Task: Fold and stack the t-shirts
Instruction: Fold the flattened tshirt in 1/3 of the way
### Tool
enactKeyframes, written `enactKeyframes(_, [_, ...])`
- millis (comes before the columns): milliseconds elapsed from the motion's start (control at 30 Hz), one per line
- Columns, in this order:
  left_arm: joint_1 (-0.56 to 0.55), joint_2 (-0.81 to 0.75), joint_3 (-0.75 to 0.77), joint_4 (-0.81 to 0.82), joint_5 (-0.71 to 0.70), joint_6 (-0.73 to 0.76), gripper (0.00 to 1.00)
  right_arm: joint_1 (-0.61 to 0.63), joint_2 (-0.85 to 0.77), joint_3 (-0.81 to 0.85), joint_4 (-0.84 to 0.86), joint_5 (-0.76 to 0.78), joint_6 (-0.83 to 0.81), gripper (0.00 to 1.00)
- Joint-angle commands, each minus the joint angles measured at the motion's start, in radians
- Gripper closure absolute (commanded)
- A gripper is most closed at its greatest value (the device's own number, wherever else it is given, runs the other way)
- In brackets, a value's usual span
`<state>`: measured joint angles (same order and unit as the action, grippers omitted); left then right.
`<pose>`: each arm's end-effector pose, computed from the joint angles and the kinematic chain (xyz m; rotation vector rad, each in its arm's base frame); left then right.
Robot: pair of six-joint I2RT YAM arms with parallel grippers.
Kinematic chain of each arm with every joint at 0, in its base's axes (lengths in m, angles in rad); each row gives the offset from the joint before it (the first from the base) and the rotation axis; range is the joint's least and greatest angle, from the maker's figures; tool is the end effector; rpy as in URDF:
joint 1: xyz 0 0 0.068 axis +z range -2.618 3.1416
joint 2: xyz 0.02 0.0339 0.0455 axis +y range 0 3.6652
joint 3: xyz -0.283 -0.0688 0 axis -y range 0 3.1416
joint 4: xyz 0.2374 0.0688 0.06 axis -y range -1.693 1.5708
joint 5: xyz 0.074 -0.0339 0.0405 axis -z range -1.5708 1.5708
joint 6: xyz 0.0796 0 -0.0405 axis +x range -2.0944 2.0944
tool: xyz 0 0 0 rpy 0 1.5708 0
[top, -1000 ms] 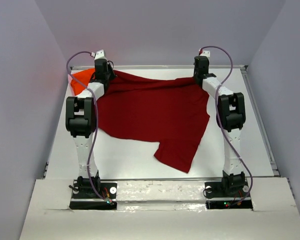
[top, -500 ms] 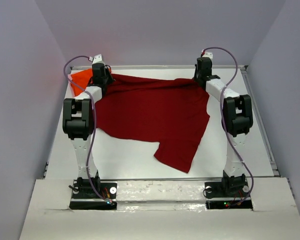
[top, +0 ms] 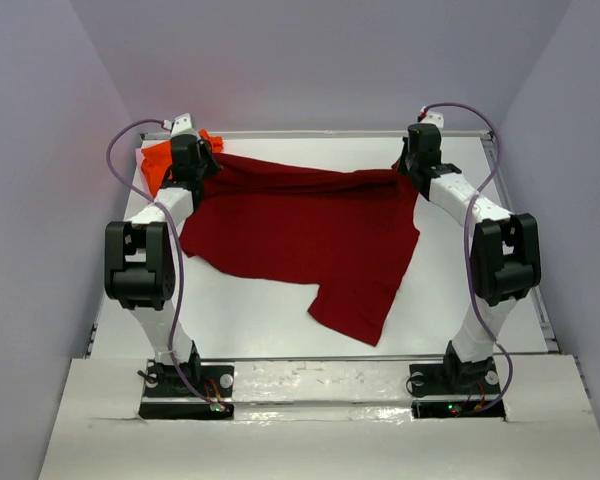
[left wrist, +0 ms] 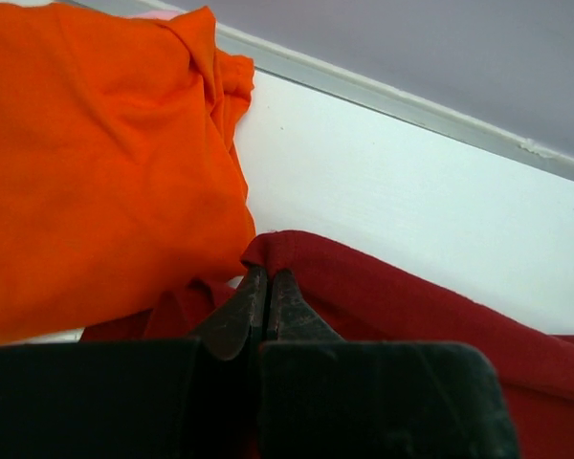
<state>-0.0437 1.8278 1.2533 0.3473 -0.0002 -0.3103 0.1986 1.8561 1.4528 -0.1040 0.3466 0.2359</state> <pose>0.4730 -0.0207 0.2740 -0.2401 1.7891 -0.2526 0.4677 0.0666 0.2748 0.2476 2.0315 -0.0899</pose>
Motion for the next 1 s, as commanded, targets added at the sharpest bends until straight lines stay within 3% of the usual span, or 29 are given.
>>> enactKeyframes(0, [0.008, -0.058, -0.046, -0.005, -0.020, -0.029, 1.00, 0.021, -0.073, -0.057, -0.008, -0.020, 0.036, 1.00])
enactKeyframes(500, [-0.007, -0.019, -0.072, -0.169, 0.014, -0.069, 1.00, 0.039, -0.069, -0.115, -0.043, -0.098, 0.075, 1.00])
enactKeyframes(600, [-0.008, 0.013, -0.013, -0.287, 0.013, -0.067, 1.00, 0.048, -0.074, -0.117, -0.056, -0.139, 0.077, 0.98])
enactKeyframes(667, [-0.008, -0.010, 0.011, -0.313, 0.011, -0.073, 1.00, 0.048, -0.090, -0.126, -0.065, -0.141, 0.075, 0.72])
enactKeyframes(700, [-0.008, -0.027, 0.011, -0.324, -0.026, -0.082, 0.90, 0.048, -0.118, -0.141, -0.066, -0.139, 0.075, 0.50])
enactKeyframes(800, [-0.007, -0.126, -0.008, -0.303, -0.023, -0.101, 0.85, 0.048, -0.165, -0.178, -0.043, -0.143, 0.071, 0.26])
enactKeyframes(900, [-0.001, -0.228, -0.006, -0.304, -0.030, -0.116, 0.78, 0.048, -0.208, -0.189, -0.036, -0.135, 0.068, 0.16])
enactKeyframes(967, [0.005, -0.300, -0.011, -0.303, -0.038, -0.128, 0.74, 0.048, -0.221, -0.184, -0.031, -0.153, 0.068, 0.15])
